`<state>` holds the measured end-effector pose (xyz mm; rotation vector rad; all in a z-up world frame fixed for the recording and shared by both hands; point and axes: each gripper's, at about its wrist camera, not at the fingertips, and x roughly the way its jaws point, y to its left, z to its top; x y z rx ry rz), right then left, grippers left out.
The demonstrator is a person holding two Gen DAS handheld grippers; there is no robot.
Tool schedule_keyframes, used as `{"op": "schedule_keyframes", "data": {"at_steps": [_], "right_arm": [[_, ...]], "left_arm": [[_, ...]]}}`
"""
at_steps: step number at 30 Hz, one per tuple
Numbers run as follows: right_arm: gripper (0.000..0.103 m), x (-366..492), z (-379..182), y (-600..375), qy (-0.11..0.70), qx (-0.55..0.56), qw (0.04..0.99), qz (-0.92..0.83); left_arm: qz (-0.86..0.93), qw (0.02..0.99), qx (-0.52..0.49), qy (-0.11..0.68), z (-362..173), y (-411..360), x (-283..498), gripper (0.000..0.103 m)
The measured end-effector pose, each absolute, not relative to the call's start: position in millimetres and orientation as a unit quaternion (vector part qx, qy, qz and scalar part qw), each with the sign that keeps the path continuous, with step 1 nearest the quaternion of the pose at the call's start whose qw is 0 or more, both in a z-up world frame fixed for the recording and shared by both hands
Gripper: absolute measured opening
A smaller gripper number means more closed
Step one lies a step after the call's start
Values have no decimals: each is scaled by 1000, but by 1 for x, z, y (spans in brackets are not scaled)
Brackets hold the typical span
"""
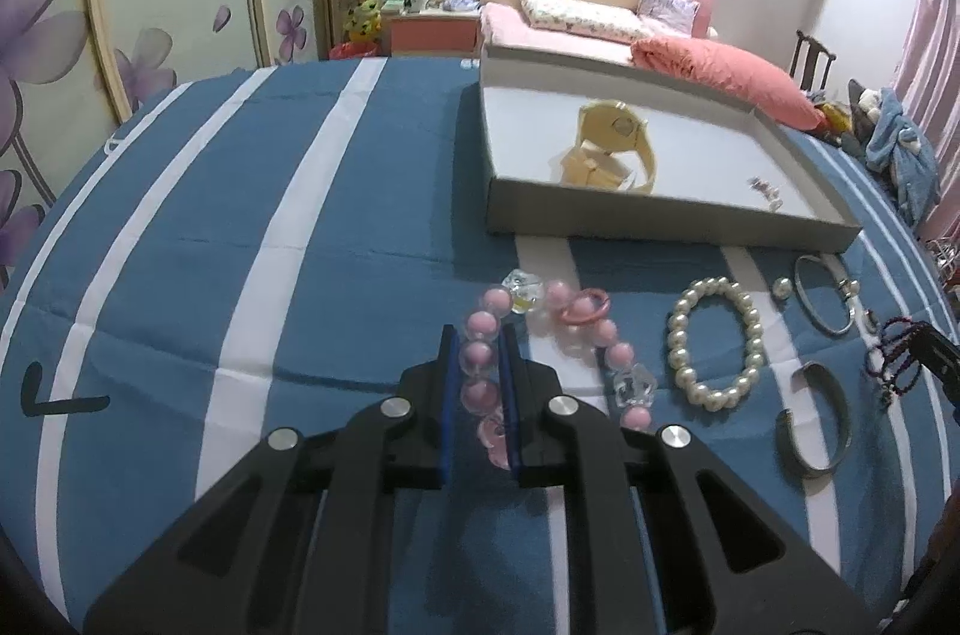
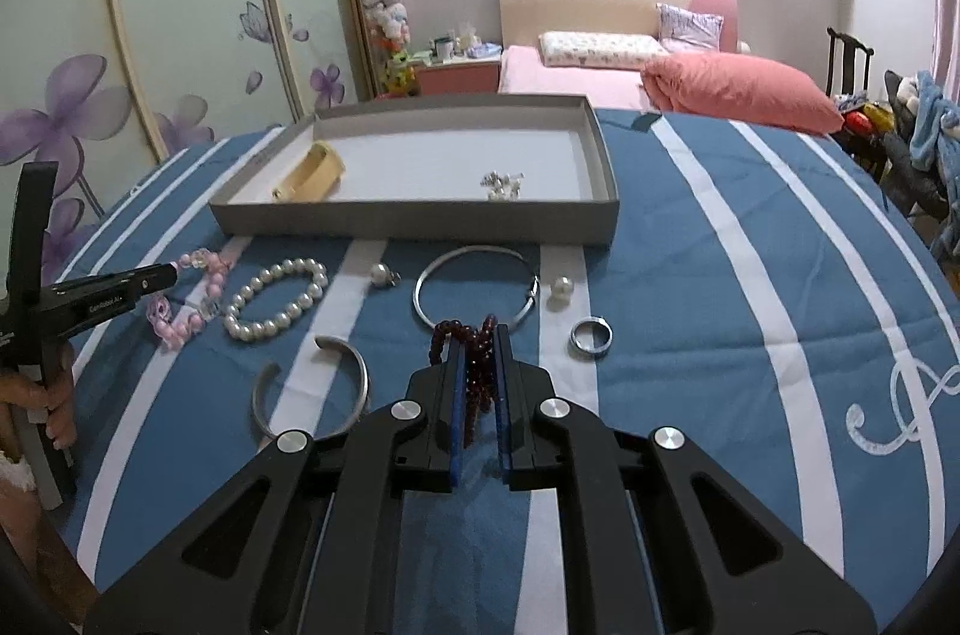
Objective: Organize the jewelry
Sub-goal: 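Close the left tool on the pink bracelet while the right tool grasps the red bead bracelet, then carry the pink bracelet and red bead bracelet over the grey tray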
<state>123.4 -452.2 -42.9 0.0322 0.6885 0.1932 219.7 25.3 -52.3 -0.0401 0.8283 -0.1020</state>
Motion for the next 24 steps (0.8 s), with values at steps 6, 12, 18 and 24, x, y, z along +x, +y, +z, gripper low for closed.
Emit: {"op": "schedule_keyframes", "data": {"at_steps": [6, 12, 18, 24], "right_arm": [[9, 125, -28, -451, 313, 22, 944, 98], [9, 125, -6, -454, 277, 34, 955, 100], [9, 128, 16, -454, 236, 38, 965, 104], [9, 136, 27, -453, 210, 45, 971, 108]], "left_arm": [[-72, 929, -30, 363, -30, 21, 210, 14], [-98, 943, -30, 318, -2, 10, 201, 14], [-109, 953, -34, 281, 23, 5, 196, 14], [-112, 960, -37, 254, 42, 4, 197, 14]]}}
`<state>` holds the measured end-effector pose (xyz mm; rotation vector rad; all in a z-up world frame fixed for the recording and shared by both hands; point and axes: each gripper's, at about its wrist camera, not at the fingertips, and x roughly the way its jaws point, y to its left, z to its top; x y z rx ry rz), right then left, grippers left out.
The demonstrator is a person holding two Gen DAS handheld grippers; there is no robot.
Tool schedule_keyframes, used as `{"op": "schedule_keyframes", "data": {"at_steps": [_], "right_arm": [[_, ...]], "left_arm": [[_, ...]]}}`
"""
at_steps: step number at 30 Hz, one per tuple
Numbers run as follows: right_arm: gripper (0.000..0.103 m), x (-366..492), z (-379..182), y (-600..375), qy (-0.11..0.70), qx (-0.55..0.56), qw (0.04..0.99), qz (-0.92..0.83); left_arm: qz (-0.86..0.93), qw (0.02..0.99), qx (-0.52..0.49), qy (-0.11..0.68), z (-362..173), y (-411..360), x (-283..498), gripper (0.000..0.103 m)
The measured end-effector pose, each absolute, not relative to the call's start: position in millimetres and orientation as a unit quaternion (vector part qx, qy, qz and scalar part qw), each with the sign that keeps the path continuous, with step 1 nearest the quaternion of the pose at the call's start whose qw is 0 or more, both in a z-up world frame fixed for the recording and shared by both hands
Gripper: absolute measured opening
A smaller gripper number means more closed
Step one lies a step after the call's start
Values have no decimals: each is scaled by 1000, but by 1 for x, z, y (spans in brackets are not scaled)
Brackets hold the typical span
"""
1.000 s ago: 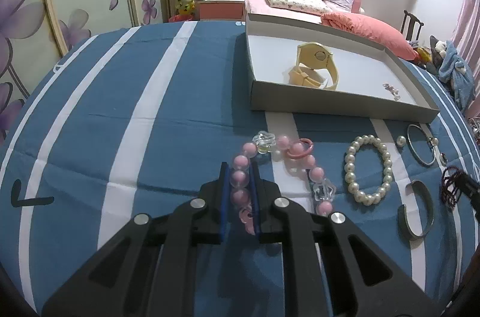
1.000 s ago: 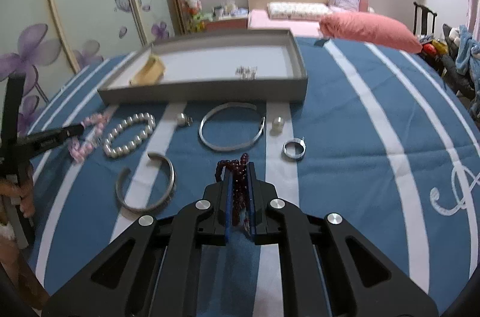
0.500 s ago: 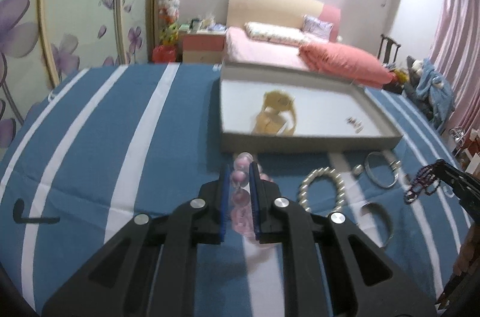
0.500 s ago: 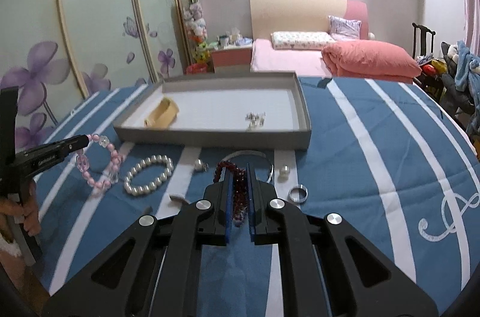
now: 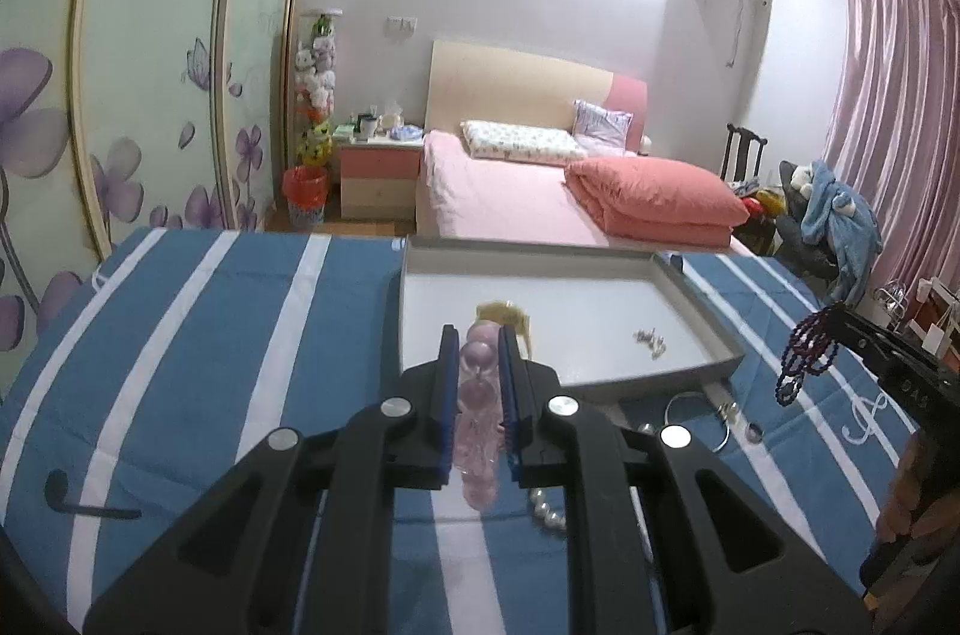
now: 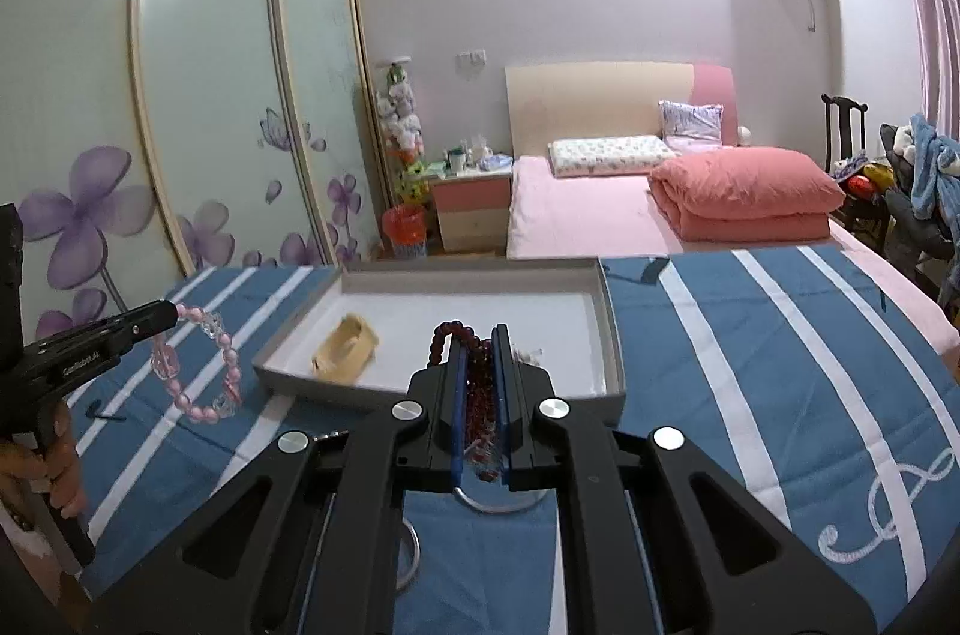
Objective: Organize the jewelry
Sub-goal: 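Carry the pink bracelet and red bead bracelet over the grey tray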
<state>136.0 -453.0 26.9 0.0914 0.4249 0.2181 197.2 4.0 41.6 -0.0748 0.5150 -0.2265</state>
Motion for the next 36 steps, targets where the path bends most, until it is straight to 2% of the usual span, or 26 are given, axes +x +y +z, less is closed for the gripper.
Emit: {"op": "schedule_keyframes", "data": {"at_steps": [19, 36], "right_arm": [[9, 177, 34, -440, 157, 49, 981, 107], [9, 230, 12, -438, 182, 57, 976, 108]], "left_arm": [[-130, 966, -36, 220, 57, -27, 236, 14], [-131, 963, -42, 230, 37, -48, 301, 14]]}}
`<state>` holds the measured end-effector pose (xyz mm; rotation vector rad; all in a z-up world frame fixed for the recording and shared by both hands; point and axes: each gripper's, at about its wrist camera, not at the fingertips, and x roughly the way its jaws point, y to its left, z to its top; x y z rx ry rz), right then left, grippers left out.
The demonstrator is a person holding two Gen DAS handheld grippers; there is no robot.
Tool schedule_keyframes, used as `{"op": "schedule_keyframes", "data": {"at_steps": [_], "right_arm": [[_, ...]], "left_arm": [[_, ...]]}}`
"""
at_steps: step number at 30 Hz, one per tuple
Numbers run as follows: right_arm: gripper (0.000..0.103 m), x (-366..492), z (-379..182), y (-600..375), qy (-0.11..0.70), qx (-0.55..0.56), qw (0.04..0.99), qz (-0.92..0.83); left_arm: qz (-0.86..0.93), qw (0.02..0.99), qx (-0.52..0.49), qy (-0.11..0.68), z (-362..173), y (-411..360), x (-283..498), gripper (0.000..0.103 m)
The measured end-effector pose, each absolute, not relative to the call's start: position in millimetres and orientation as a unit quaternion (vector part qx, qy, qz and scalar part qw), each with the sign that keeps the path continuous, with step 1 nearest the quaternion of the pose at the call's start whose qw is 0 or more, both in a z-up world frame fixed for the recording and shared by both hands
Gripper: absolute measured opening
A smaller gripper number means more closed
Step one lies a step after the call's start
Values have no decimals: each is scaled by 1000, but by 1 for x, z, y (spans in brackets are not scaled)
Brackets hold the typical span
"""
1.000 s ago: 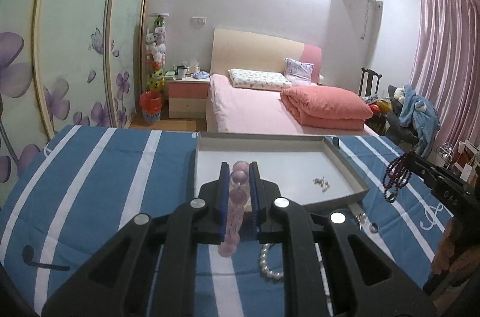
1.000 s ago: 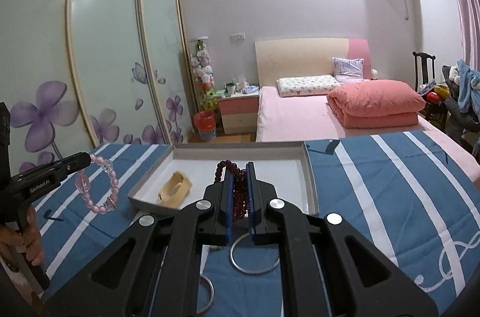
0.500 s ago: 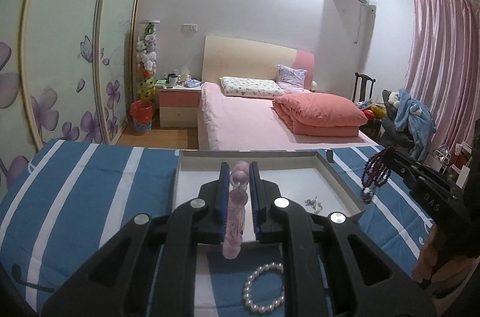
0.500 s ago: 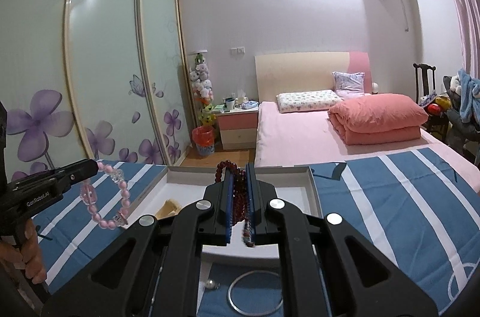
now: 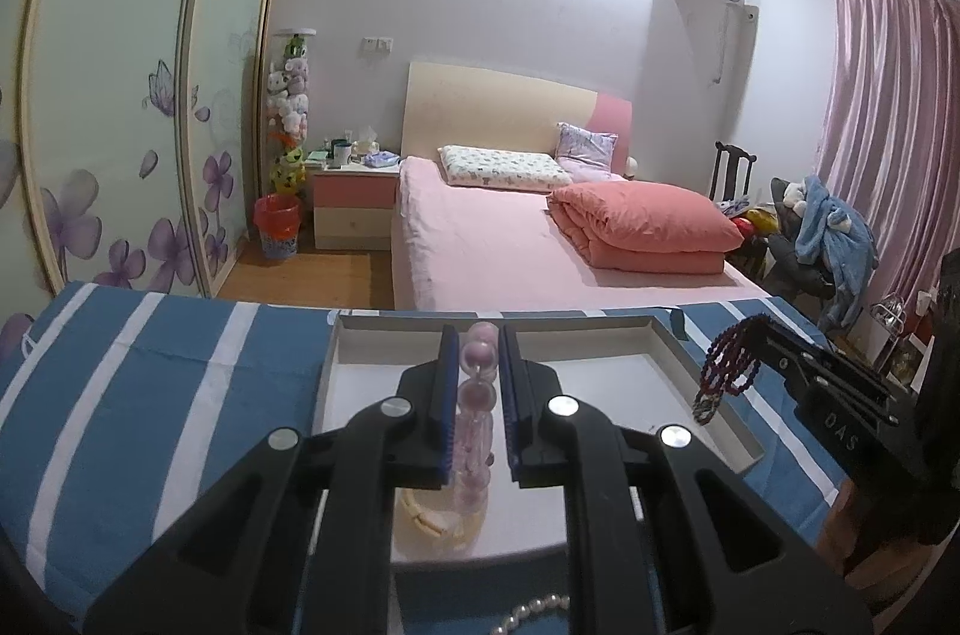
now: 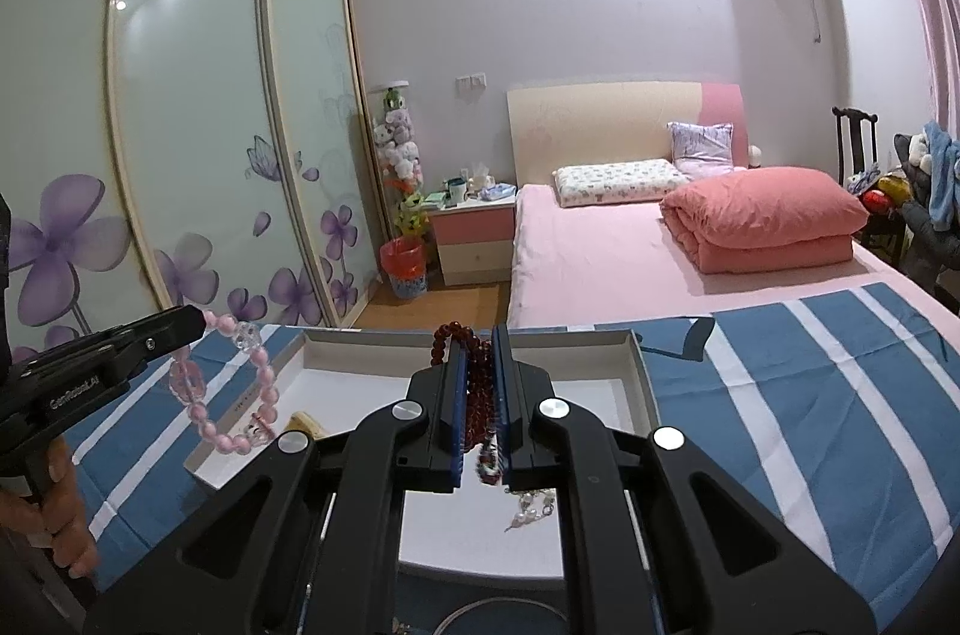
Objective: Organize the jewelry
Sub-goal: 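Carry the pink bracelet and red bead bracelet over the grey tray, then open both tools to drop the bracelets into the grey tray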
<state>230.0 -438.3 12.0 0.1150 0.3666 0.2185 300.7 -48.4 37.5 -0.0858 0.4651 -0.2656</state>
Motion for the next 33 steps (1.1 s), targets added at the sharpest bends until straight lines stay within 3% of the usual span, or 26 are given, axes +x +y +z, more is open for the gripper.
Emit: {"op": "schedule_keyframes", "data": {"at_steps": [20, 23, 25, 30, 33], "right_arm": [[10, 264, -27, -433, 269, 69, 955, 108], [22, 264, -28, -433, 272, 68, 954, 107], [46, 263, -26, -434, 266, 70, 956, 104], [49, 262, -21, -436, 255, 73, 959, 101], [49, 262, -21, -436, 255, 72, 959, 101]], "left_arm": [[-125, 956, -51, 261, 5, -43, 330, 14], [-115, 954, -55, 271, 1, -39, 337, 14], [-108, 953, -57, 276, -2, -36, 340, 15], [-103, 950, -64, 287, -8, -31, 345, 24], [-98, 949, -63, 291, -12, -31, 345, 36]]}}
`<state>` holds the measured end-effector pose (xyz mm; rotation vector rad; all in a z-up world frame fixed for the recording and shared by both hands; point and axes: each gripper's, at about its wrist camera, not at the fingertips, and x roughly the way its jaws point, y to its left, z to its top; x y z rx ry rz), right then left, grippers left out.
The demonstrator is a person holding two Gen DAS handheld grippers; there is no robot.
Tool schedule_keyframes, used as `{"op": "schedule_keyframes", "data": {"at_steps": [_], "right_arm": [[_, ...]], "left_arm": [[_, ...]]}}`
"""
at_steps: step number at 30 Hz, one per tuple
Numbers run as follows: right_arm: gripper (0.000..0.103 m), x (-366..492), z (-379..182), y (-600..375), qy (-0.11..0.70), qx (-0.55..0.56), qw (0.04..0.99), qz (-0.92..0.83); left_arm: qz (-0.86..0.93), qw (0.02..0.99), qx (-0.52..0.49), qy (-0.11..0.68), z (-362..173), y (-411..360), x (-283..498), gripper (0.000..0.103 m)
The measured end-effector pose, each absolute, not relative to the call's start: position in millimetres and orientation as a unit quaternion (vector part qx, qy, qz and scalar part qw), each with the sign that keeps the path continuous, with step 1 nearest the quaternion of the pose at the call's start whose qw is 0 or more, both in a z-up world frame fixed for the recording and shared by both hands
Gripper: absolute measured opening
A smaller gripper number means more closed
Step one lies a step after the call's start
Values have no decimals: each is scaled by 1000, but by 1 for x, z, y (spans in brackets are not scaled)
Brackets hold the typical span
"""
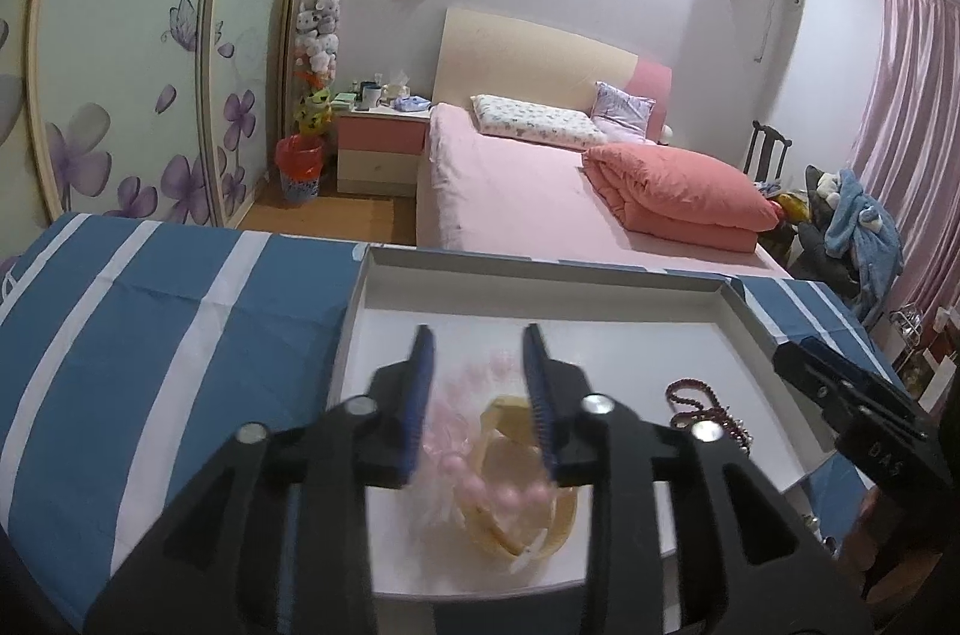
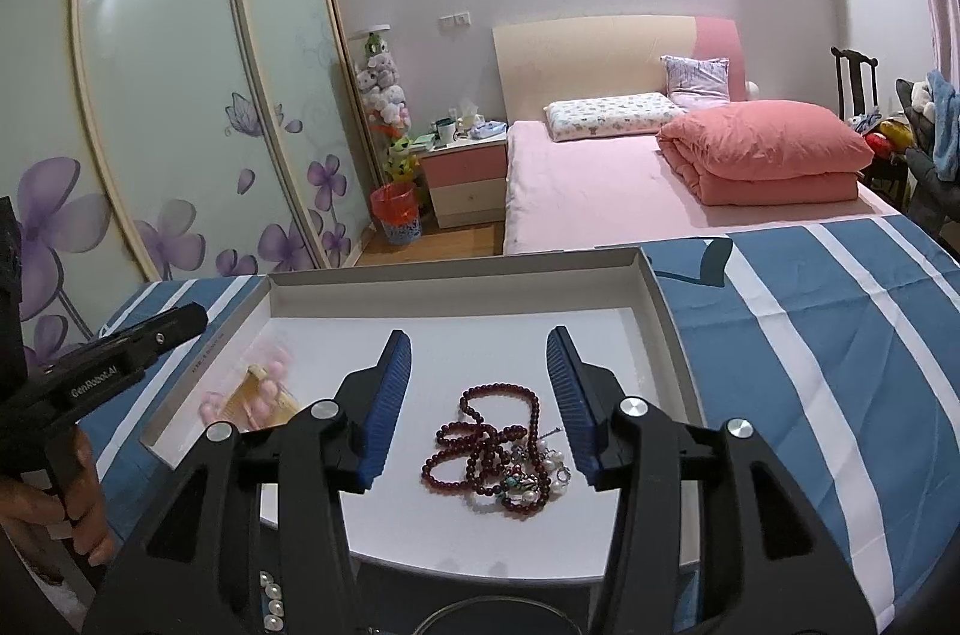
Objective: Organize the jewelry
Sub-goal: 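Open both tools to drop the bracelets into the grey tray, then grasp the white pearl bracelet with the left tool while the right tool reaches the silver cuff bangle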
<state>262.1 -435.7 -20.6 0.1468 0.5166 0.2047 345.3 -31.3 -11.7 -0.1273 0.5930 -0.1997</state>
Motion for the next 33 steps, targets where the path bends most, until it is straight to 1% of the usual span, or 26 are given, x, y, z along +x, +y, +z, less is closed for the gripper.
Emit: {"op": "schedule_keyframes", "data": {"at_steps": [2, 11, 18, 24, 26, 28, 33], "right_arm": [[49, 262, -20, -436, 252, 72, 960, 101], [49, 254, -17, -439, 239, 68, 964, 98], [49, 229, -7, -443, 233, 67, 965, 97], [49, 192, -6, -445, 241, 60, 963, 104], [49, 179, -8, -446, 245, 56, 962, 106], [49, 166, -10, -447, 249, 54, 961, 108], [49, 149, -12, -447, 257, 55, 958, 112]], "left_arm": [[-94, 950, -64, 292, -12, -30, 346, 38], [-95, 951, -66, 288, -9, -26, 341, 38], [-103, 954, -56, 276, 5, -27, 311, 38], [-127, 941, -25, 311, -10, -35, 276, 38], [-143, 931, -16, 337, -20, -39, 268, 36], [-155, 922, -4, 355, -29, -44, 262, 29], [-178, 905, 33, 384, -49, -62, 248, 26]]}}
